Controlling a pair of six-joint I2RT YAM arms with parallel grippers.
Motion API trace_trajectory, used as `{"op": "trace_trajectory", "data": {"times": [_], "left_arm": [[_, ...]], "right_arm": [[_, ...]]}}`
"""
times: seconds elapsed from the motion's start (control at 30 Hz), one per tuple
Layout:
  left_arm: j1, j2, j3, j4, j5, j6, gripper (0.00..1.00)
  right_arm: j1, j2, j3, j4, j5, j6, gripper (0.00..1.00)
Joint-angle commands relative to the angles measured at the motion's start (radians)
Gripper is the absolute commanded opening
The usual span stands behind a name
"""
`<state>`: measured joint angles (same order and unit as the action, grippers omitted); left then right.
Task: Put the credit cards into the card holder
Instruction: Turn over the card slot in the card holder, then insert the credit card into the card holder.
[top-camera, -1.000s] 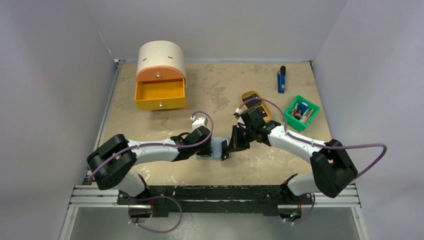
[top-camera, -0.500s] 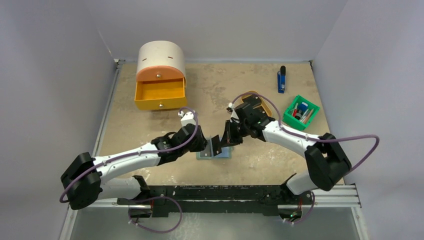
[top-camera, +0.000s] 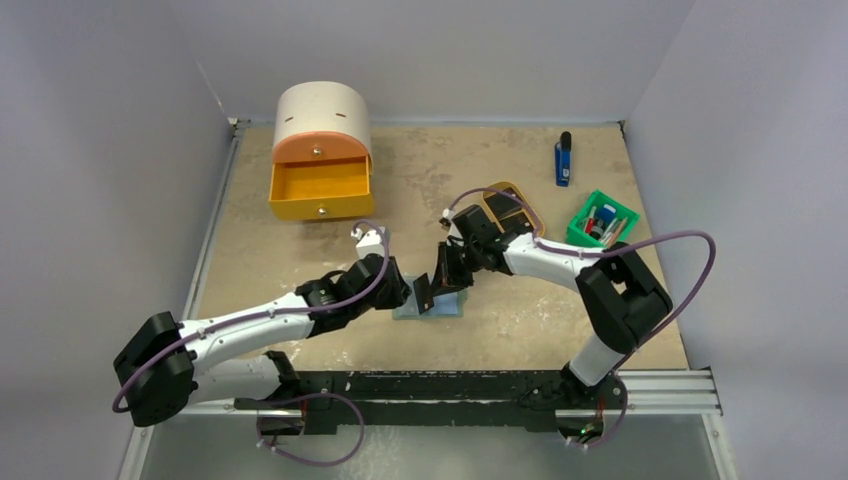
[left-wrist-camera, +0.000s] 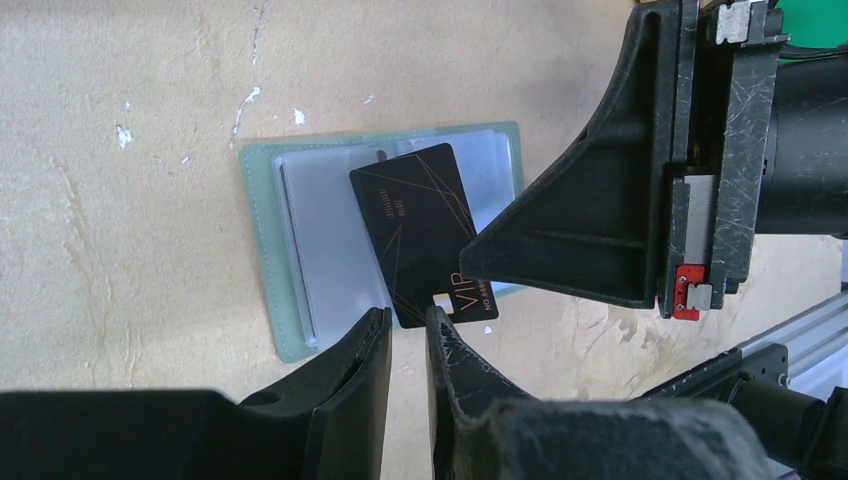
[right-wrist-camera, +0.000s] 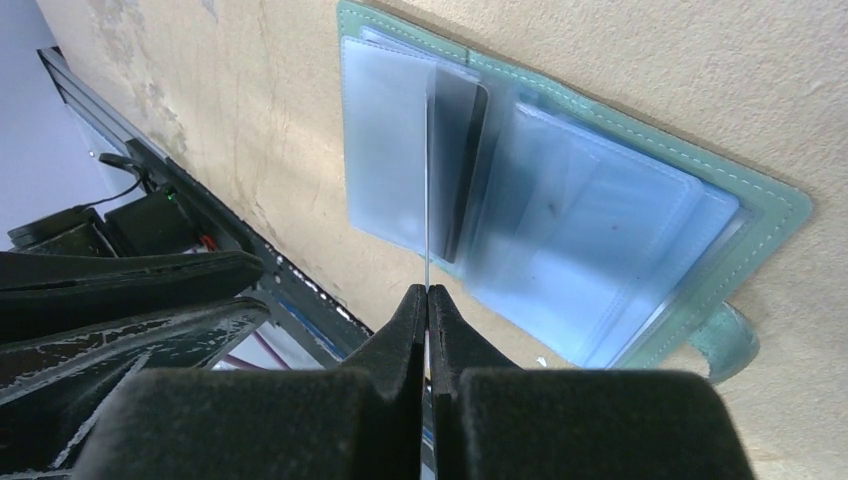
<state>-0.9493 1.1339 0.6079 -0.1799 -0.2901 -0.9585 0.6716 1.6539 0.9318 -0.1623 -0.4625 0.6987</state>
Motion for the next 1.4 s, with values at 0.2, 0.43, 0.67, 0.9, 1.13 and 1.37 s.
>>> {"op": "trace_trajectory", "data": {"times": [0.2, 0.43, 0.67, 0.9, 1.13, 1.37], "left_arm": [[0.004, 0.111, -0.012, 0.087, -0.009, -0.008, 0.09], [0.004, 0.233, -0.044, 0.066, -0.066, -0.055, 0.03], [0.004, 0.236, -0.073, 0.085, -0.077, -0.066, 0.03], [0.004, 0.226, -0.086, 0.091, -0.074, -0.07, 0.03], [0.004, 0.215, -0.09, 0.089, -0.072, -0.073, 0.03], [0.004, 0.199, -0.099, 0.085, -0.067, -0.077, 0.03]], "right_arm": [[0.01, -0.035, 0.047, -0.021, 0.033, -0.008, 0.0], [0.008, -0.127, -0.024, -0.014, 0.097, 0.069, 0.0], [0.008, -0.124, -0.083, 0.025, 0.095, 0.101, 0.0], [0.008, -0.097, -0.094, 0.083, 0.091, 0.096, 0.0], [0.009, -0.064, -0.074, 0.105, 0.093, 0.104, 0.0], [0.01, -0.04, -0.082, 0.134, 0.105, 0.122, 0.0]]}}
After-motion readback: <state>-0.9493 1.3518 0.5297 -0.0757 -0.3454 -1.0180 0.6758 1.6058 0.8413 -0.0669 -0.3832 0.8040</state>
